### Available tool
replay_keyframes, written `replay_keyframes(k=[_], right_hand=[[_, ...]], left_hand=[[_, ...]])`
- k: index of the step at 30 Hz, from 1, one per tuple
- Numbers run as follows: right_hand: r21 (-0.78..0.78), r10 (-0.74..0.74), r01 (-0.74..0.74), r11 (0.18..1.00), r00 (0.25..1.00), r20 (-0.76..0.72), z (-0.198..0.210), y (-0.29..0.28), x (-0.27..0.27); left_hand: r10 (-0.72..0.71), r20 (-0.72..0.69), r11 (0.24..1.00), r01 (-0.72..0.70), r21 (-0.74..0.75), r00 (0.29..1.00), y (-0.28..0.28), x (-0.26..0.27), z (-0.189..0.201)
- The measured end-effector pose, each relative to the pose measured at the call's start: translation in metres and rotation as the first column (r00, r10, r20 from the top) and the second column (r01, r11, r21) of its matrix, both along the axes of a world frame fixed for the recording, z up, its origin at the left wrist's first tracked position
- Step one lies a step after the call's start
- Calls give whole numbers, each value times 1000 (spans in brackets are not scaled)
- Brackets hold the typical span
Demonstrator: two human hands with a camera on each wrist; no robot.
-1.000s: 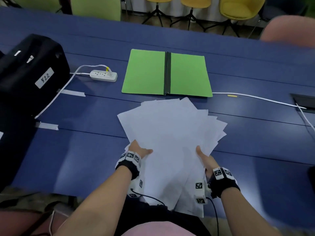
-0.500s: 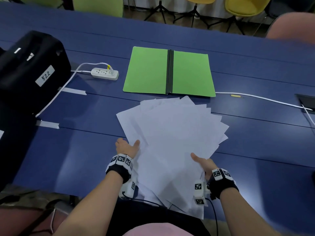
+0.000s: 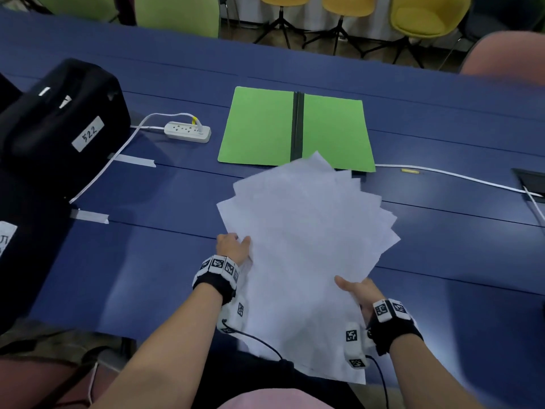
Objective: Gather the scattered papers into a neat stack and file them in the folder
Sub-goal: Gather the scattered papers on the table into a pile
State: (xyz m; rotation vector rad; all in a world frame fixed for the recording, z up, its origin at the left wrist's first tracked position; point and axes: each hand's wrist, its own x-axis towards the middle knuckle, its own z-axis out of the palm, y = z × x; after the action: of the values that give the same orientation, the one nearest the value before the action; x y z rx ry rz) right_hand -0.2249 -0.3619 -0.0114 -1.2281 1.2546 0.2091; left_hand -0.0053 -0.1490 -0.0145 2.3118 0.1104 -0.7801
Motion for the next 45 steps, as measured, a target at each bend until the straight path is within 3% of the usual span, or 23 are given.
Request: replay_keyframes(k=[2,7,10,12,15,17,20,25,30,32,35,37,39,45], right_hand=[[-73,-8,3,997,998,-58,1,3,7],[-29,-55,54,998,998,-37,-2,1,3],[-50,-54,54,997,998,18,-15,0,5],[-110,9,-6,994,1000,25,2,11,19],[-167,23,-14,986,998,55,12,15,29],[-126,37,-29,992,997,64,14,16,26],[-165,28,-4,986,989,144,22,15,18],[9,-78,81,997,919,387,26,0,-3],[148,-57,-2,989,918,393,24,-13,-8],[129,18,-62,990,949,315,27,-6,-2],[-121,211,-200,972,974,87,25,9,13],[-171,188,-183,968,982,15,21,16,20],[-157,145,-139,978,989,33,20,21,23],[38,-27,24,999,997,77,17,2,8]], left_hand=[[-28,6,999,28,-36,1000,-3,2,-1],[150,5,979,-147,-142,989,15,7,-3],[21,-58,991,-28,-130,998,15,0,-3],[-40,-65,988,29,-153,997,12,0,4],[-74,-91,980,56,-189,993,11,3,11],[-97,-93,980,78,-183,991,16,5,9],[-58,-118,984,37,-175,991,28,5,-5],[12,-192,963,-63,-263,981,33,-3,7],[-227,-442,847,-49,-530,868,31,0,18],[-212,-447,863,-48,-503,869,26,-3,14],[-232,-344,925,97,-368,910,19,-8,10],[-258,-312,941,165,-296,914,15,-11,7],[-309,-287,936,236,-263,907,8,-12,13],[-386,-324,921,342,-186,864,5,0,40]])
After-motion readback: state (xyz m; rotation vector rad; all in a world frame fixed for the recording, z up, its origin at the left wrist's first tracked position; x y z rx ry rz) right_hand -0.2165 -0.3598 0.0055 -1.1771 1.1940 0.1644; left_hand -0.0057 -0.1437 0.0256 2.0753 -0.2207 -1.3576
